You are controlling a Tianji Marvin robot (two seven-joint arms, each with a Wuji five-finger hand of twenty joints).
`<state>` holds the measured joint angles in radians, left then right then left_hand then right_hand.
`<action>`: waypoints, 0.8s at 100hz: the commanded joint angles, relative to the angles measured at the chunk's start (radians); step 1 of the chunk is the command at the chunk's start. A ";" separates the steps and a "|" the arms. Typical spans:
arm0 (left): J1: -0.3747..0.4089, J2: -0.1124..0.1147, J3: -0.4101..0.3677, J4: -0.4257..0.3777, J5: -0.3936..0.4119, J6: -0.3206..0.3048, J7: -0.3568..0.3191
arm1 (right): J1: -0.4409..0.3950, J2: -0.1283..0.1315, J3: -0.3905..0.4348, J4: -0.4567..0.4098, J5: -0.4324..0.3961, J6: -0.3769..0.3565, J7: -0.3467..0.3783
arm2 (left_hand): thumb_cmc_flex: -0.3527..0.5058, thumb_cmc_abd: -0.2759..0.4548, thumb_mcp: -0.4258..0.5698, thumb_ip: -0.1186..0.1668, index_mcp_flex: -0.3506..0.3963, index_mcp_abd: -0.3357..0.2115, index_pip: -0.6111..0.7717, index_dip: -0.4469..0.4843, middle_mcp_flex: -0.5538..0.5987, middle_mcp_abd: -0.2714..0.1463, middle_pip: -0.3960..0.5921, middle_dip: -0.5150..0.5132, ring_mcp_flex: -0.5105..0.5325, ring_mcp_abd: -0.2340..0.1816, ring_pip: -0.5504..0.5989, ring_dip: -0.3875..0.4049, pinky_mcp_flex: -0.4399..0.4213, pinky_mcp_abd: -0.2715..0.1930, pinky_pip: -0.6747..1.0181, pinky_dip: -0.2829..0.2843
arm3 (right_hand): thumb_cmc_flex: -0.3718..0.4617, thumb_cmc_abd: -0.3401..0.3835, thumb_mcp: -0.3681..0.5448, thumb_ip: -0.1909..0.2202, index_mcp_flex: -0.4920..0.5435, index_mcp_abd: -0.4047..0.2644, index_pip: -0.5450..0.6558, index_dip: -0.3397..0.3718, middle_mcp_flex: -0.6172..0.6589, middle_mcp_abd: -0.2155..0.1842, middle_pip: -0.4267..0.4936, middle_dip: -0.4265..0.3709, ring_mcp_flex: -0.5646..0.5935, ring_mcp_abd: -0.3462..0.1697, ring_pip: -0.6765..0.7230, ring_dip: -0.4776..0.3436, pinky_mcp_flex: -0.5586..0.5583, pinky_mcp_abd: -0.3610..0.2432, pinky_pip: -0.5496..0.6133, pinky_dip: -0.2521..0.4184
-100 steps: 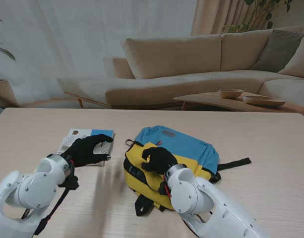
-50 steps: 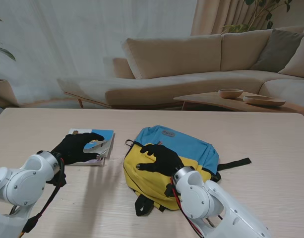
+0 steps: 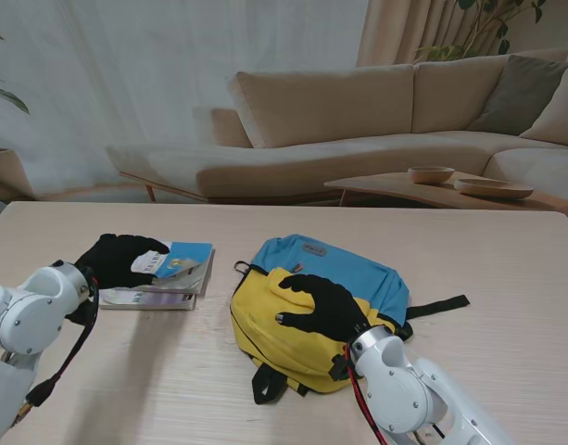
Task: Pack books into the school bag then zip close the school bag
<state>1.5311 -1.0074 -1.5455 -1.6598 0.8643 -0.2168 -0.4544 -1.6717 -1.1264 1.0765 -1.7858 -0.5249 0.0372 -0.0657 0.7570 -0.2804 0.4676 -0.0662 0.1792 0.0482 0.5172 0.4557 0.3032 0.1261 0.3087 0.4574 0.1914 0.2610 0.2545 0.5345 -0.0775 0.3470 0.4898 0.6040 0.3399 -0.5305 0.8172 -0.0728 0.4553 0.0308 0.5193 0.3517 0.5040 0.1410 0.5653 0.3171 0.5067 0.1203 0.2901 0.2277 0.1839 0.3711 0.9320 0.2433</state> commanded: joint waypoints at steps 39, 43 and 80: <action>-0.185 0.007 0.091 0.259 0.056 0.111 0.051 | -0.060 0.006 0.063 -0.049 0.001 -0.044 0.010 | -0.026 0.016 0.047 0.028 -0.026 -0.034 0.035 0.024 -0.034 -0.020 0.005 0.007 -0.019 -0.019 -0.007 -0.005 -0.008 -0.028 -0.029 0.038 | -0.022 -0.022 0.066 0.007 -0.023 -0.013 -0.001 -0.024 -0.023 -0.033 -0.002 -0.009 -0.046 -0.030 -0.022 -0.012 -0.016 -0.026 -0.019 -0.025; -0.205 0.006 0.108 0.288 0.052 0.124 0.062 | -0.064 0.006 0.067 -0.052 -0.001 -0.047 0.010 | -0.015 0.018 0.049 0.027 -0.026 -0.034 0.039 0.025 -0.035 -0.021 0.007 0.008 -0.021 -0.021 -0.005 -0.004 -0.008 -0.031 -0.026 0.040 | -0.022 -0.023 0.068 0.007 -0.023 -0.012 -0.001 -0.024 -0.022 -0.033 -0.001 -0.008 -0.047 -0.028 -0.022 -0.012 -0.016 -0.026 -0.019 -0.025; -0.341 0.005 0.246 0.508 0.008 0.182 0.108 | -0.080 0.005 0.088 -0.067 0.012 -0.060 0.009 | 0.012 -0.017 0.077 0.016 -0.034 -0.074 -0.075 -0.064 -0.104 -0.060 0.018 0.002 -0.074 -0.061 -0.025 -0.034 -0.014 -0.060 -0.014 0.012 | -0.020 -0.027 0.086 0.007 -0.018 -0.012 0.002 -0.028 -0.020 -0.033 0.002 -0.007 -0.042 -0.031 -0.017 -0.010 -0.014 -0.031 -0.016 -0.028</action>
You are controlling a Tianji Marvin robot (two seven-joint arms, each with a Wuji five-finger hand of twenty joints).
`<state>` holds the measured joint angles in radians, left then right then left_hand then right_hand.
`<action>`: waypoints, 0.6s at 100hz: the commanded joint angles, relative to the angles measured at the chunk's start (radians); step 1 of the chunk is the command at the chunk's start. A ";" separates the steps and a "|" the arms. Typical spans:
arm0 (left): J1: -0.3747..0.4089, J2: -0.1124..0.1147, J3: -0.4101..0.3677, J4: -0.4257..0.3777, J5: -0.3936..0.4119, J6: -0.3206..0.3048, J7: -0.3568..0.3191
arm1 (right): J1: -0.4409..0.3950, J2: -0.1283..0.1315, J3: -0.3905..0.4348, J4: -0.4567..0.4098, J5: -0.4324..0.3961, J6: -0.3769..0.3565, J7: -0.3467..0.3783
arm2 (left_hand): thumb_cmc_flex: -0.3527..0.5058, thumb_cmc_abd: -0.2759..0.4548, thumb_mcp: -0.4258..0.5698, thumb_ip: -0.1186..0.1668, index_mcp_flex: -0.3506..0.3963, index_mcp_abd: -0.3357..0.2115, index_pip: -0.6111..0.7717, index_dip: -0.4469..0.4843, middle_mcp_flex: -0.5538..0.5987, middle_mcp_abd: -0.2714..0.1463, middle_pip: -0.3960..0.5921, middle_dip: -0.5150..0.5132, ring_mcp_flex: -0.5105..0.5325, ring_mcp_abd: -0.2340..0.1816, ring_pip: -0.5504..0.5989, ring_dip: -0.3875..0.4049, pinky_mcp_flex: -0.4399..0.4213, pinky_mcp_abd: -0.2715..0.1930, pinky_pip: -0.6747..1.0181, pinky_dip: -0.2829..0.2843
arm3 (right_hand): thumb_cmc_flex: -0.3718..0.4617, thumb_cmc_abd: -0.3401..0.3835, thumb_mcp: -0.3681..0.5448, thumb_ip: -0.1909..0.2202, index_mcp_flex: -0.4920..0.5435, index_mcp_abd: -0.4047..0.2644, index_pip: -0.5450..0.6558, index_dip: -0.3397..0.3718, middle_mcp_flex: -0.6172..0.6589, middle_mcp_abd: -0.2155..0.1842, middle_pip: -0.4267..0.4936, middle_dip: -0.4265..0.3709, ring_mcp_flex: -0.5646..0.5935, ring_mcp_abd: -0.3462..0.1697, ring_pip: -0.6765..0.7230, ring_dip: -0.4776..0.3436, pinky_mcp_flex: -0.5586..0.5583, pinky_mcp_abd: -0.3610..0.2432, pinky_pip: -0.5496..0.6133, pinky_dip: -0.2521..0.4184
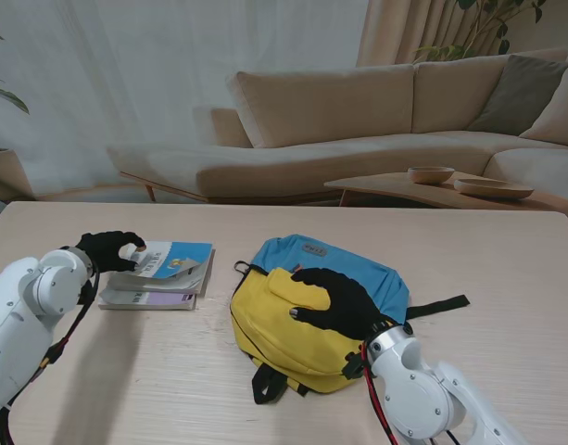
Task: Pack books into the school bag then zip close the school bag
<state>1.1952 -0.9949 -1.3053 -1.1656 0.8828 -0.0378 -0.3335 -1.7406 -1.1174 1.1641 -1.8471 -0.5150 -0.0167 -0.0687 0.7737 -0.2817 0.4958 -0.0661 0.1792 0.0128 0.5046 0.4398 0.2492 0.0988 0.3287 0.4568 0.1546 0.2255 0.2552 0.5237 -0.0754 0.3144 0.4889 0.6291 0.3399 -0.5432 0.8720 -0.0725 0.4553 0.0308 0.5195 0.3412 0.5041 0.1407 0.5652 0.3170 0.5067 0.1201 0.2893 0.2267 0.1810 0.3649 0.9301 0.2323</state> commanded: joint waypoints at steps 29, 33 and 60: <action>-0.089 -0.003 0.100 0.143 0.001 -0.044 0.035 | -0.013 -0.005 0.012 -0.005 0.013 -0.011 0.012 | -0.064 -0.105 0.148 -0.006 -0.054 -0.129 -0.414 -0.070 -0.105 -0.171 -0.226 -0.040 -0.107 -0.108 -0.131 -0.068 -0.020 -0.097 -0.147 -0.005 | -0.017 -0.018 0.047 0.007 -0.017 -0.010 0.004 -0.019 -0.020 -0.032 0.004 -0.006 -0.040 -0.028 -0.015 -0.008 -0.011 -0.027 -0.013 -0.018; -0.100 -0.001 0.113 0.159 0.003 -0.059 0.038 | -0.012 -0.005 0.012 -0.005 0.014 -0.010 0.012 | -0.067 -0.107 0.151 -0.008 -0.061 -0.135 -0.427 -0.065 -0.113 -0.184 -0.235 -0.039 -0.112 -0.113 -0.138 -0.070 -0.022 -0.102 -0.153 -0.004 | -0.016 -0.019 0.050 0.008 -0.017 -0.011 0.004 -0.019 -0.019 -0.032 0.004 -0.006 -0.040 -0.029 -0.015 -0.008 -0.011 -0.028 -0.013 -0.018; -0.178 -0.014 0.182 0.266 -0.080 -0.077 0.083 | -0.011 -0.007 0.015 -0.007 0.020 -0.003 0.007 | -0.055 -0.016 0.064 -0.010 -0.047 -0.127 -0.445 0.059 -0.105 -0.170 -0.235 -0.013 -0.114 -0.115 -0.153 -0.056 -0.023 -0.112 -0.216 0.028 | -0.015 -0.020 0.065 0.009 -0.014 -0.009 0.006 -0.019 -0.019 -0.032 0.006 -0.005 -0.039 -0.029 -0.014 -0.008 -0.010 -0.031 -0.012 -0.018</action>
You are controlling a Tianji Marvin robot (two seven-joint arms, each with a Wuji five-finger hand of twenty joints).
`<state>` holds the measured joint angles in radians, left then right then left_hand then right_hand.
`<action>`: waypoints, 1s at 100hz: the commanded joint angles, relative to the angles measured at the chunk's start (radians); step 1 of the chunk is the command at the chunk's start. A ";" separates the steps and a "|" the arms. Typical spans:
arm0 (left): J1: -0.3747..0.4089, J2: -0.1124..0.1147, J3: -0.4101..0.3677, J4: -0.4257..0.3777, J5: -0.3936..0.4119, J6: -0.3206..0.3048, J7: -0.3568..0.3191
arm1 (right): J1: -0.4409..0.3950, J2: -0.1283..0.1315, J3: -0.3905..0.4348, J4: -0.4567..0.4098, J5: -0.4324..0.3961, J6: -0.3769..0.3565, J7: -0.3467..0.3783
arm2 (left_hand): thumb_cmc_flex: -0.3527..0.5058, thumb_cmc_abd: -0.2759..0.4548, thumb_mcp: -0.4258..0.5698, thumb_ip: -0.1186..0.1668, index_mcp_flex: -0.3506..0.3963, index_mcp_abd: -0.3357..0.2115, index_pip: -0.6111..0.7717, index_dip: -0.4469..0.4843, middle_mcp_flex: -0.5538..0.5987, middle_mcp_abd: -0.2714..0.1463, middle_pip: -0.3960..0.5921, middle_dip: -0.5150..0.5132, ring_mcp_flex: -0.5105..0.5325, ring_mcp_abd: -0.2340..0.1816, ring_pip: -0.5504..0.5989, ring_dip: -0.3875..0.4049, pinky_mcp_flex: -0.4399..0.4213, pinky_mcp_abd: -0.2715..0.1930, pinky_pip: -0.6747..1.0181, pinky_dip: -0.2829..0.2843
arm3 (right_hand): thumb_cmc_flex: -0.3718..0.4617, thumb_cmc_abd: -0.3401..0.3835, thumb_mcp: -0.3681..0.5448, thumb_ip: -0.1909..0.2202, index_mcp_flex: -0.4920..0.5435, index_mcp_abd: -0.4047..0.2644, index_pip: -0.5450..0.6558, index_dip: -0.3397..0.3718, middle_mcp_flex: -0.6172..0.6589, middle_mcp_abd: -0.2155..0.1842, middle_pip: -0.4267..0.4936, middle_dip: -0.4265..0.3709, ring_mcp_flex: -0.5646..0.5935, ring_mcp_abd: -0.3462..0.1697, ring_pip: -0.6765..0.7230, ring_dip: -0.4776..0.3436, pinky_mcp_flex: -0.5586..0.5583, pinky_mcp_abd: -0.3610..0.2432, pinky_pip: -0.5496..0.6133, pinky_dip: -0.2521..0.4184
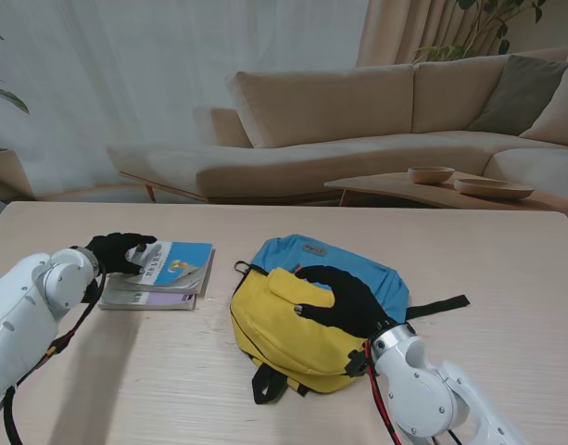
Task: Pack books into the school bag then zip close the school bag
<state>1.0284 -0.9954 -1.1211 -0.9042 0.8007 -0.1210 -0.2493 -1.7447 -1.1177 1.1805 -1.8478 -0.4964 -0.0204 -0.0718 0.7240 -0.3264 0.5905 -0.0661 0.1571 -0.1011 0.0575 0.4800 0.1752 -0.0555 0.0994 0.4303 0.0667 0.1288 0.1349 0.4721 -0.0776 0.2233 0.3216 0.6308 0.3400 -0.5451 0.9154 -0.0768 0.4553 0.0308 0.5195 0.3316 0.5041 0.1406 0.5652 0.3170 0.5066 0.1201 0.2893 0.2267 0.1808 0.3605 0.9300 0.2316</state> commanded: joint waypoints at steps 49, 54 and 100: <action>-0.205 -0.043 0.220 0.255 -0.136 -0.051 0.066 | 0.001 -0.011 0.007 0.000 0.017 0.004 0.001 | 0.036 0.023 -0.034 0.005 -0.016 0.023 0.096 -0.052 0.005 0.010 0.082 -0.007 -0.015 -0.039 -0.013 -0.012 -0.013 -0.019 -0.060 0.050 | -0.017 -0.020 0.045 0.015 -0.008 -0.006 0.011 -0.009 -0.015 -0.032 0.011 -0.003 -0.036 -0.031 -0.011 -0.006 -0.008 -0.029 -0.008 -0.017; -0.221 -0.048 0.242 0.278 -0.156 -0.057 0.068 | 0.001 -0.011 0.008 0.001 0.019 0.004 0.000 | 0.024 0.019 -0.027 0.005 -0.018 0.024 0.087 -0.068 0.001 0.008 0.070 -0.032 -0.018 -0.043 -0.024 -0.023 -0.016 -0.021 -0.064 0.044 | -0.016 -0.020 0.046 0.015 -0.008 -0.006 0.011 -0.009 -0.015 -0.031 0.011 -0.003 -0.035 -0.031 -0.011 -0.006 -0.009 -0.029 -0.008 -0.017; -0.268 -0.064 0.331 0.335 -0.233 -0.070 0.013 | -0.010 -0.013 0.018 -0.012 0.029 0.002 -0.003 | -0.028 0.012 -0.035 0.012 -0.022 -0.005 0.034 -0.091 0.001 -0.040 0.021 -0.130 -0.032 -0.053 -0.087 -0.071 -0.023 -0.025 -0.154 0.020 | -0.016 -0.022 0.055 0.016 -0.001 -0.001 0.014 -0.008 -0.012 -0.027 0.013 -0.002 -0.032 -0.029 -0.007 -0.004 -0.009 -0.032 -0.007 -0.017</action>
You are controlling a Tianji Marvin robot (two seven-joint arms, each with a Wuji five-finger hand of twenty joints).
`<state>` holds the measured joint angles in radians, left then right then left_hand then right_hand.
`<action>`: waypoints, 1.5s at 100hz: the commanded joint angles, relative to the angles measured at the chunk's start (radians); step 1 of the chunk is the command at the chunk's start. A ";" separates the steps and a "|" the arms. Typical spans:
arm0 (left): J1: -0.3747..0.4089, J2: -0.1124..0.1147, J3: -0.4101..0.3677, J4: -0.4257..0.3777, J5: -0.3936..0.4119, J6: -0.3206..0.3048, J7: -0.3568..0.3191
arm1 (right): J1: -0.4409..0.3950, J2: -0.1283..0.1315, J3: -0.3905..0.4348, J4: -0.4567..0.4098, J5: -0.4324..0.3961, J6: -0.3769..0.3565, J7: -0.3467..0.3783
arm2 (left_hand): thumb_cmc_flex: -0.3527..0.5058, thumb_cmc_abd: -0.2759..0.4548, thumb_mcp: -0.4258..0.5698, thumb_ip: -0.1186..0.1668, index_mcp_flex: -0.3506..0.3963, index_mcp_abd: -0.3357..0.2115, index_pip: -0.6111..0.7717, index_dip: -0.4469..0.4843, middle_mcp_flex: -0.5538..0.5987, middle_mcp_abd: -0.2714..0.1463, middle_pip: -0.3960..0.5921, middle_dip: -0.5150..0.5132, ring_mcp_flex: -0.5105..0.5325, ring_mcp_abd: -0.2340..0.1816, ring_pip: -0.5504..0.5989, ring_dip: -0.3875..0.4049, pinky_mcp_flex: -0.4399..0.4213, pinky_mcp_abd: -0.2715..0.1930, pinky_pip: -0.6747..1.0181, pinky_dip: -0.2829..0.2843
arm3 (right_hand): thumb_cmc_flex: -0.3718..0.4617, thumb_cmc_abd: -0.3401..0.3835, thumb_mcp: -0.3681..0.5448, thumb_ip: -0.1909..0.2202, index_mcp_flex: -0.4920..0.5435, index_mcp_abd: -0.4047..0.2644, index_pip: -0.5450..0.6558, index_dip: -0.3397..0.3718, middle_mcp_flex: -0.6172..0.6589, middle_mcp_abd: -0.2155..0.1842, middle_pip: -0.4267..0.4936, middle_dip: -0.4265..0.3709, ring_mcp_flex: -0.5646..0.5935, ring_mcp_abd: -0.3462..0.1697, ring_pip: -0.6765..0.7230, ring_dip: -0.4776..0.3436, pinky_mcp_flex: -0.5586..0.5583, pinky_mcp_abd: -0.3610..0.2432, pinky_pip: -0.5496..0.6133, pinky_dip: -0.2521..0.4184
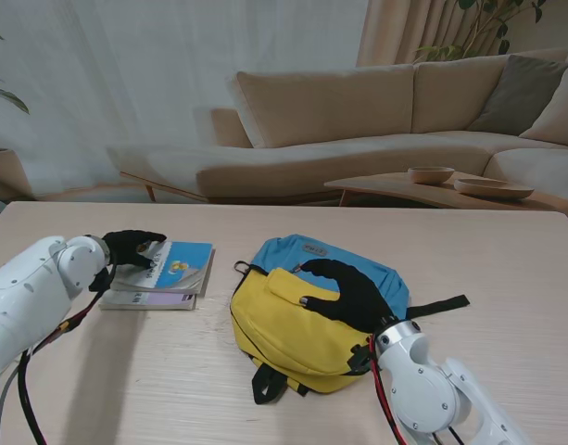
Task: Pack books into the school bag then zip close the school bag
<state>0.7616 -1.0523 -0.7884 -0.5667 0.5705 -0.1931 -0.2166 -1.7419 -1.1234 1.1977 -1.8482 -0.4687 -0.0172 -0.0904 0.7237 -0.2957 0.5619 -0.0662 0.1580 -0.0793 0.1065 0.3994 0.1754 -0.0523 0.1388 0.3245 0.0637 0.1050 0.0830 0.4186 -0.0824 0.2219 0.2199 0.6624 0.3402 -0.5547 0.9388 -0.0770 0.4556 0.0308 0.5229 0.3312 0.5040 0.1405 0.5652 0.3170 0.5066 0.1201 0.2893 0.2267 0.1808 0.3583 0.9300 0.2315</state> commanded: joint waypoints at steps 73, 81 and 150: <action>-0.011 0.014 0.071 -0.022 0.113 0.010 0.073 | -0.028 -0.008 0.011 -0.033 0.010 0.002 0.017 | 0.280 -0.273 0.225 -0.067 -0.020 0.164 0.526 0.112 0.421 -0.064 1.026 1.164 0.210 0.139 1.007 0.726 0.013 0.123 0.640 0.066 | -0.012 -0.017 0.053 0.019 0.004 -0.002 0.011 -0.005 -0.012 -0.029 0.015 -0.002 -0.031 -0.028 -0.003 -0.002 -0.008 -0.036 -0.002 -0.014; -0.011 0.009 0.069 -0.012 0.112 0.004 0.104 | -0.028 -0.008 0.011 -0.033 0.010 0.002 0.016 | 0.306 -0.260 0.242 -0.067 0.066 0.144 0.648 0.135 0.514 -0.085 1.082 1.132 0.301 0.138 1.030 0.748 0.045 0.153 0.701 0.041 | -0.010 -0.019 0.056 0.019 0.005 -0.001 0.011 -0.005 -0.011 -0.028 0.015 -0.001 -0.030 -0.029 -0.003 -0.002 -0.007 -0.037 -0.001 -0.013; 0.292 0.032 -0.395 -0.473 0.267 0.093 -0.006 | -0.030 -0.010 0.012 -0.041 0.025 0.003 0.012 | 0.192 -0.303 0.374 -0.091 0.583 -0.049 0.930 0.366 0.292 0.119 0.572 0.833 0.071 0.191 0.635 0.443 -0.017 0.124 0.492 -0.001 | -0.011 -0.017 0.066 0.019 0.016 0.000 0.011 -0.004 -0.007 -0.024 0.015 -0.002 -0.028 -0.026 -0.001 -0.001 -0.005 -0.039 0.002 -0.010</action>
<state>1.0371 -1.0248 -1.1787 -1.0099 0.8395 -0.1044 -0.2072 -1.7642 -1.1248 1.2132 -1.8821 -0.4423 -0.0139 -0.0897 0.8832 -0.6304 0.7877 -0.2243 0.6396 -0.0620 0.9302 0.6814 0.5292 0.0536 0.7574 1.2270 0.1749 0.2996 0.7734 0.9008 -0.0804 0.3570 0.7549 0.6447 0.3402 -0.5598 0.9746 -0.0773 0.4613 0.0318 0.5340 0.3312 0.5040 0.1405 0.5654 0.3170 0.5066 0.1201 0.2893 0.2267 0.1808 0.3480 0.9300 0.2315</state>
